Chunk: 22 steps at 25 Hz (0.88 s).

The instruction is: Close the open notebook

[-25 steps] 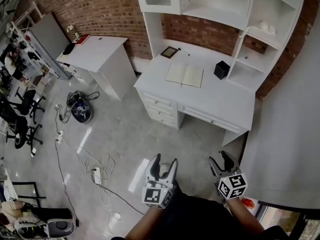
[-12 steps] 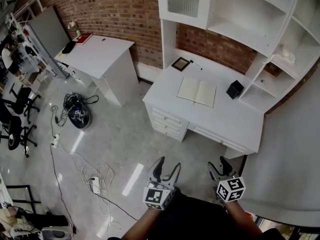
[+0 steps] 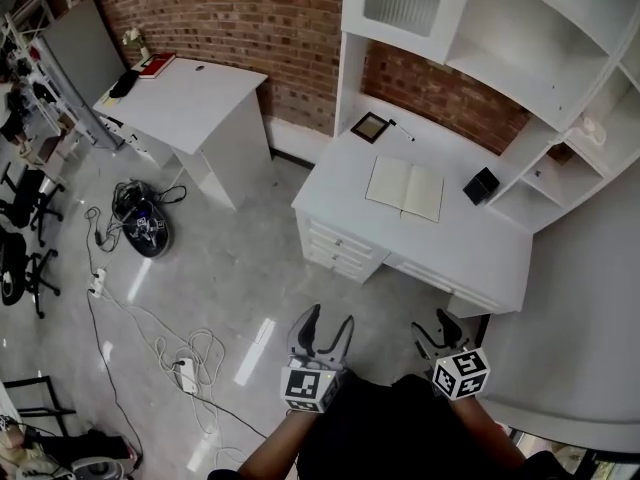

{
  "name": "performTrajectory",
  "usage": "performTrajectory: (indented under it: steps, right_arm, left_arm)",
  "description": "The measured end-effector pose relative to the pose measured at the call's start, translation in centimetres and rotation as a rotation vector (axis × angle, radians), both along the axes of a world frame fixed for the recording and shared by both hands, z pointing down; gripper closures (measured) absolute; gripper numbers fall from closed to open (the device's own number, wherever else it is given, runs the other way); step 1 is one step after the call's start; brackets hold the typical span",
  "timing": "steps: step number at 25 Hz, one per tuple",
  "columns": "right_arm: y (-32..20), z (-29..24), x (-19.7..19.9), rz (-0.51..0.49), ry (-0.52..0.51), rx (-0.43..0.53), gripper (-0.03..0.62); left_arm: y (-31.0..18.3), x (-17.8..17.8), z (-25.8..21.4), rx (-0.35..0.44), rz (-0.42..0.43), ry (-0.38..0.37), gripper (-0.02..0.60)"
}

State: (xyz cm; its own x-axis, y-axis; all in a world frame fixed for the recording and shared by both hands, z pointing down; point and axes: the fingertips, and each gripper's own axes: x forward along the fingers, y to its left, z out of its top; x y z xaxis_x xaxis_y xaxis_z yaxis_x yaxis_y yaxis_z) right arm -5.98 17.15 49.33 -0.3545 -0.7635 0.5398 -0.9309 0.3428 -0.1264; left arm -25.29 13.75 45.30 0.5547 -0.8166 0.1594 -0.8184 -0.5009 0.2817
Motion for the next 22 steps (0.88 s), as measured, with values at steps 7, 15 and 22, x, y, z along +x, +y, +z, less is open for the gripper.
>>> performTrajectory:
  steps: [7,15,22]
  right_arm:
    - [-1.5,0.8,0.3,0.053,0.001,-0.027,0.332]
    - [-4.3,1.4,0.3,0.042,-0.05,-0.003,0.332]
    - [-9.6,3.7,1.7,-0.016,-0.102,-0.009,0.332]
  left_arm:
    - [-2.0,-1.7,0.0,0.002,-0.027,0.025,0.327]
    - [-2.3,-0.7,1.8,-0.061,-0.028,0.018,0.327]
    - [-6.6,3.3,2.1,-0.049,0.021,-0.005,0.327]
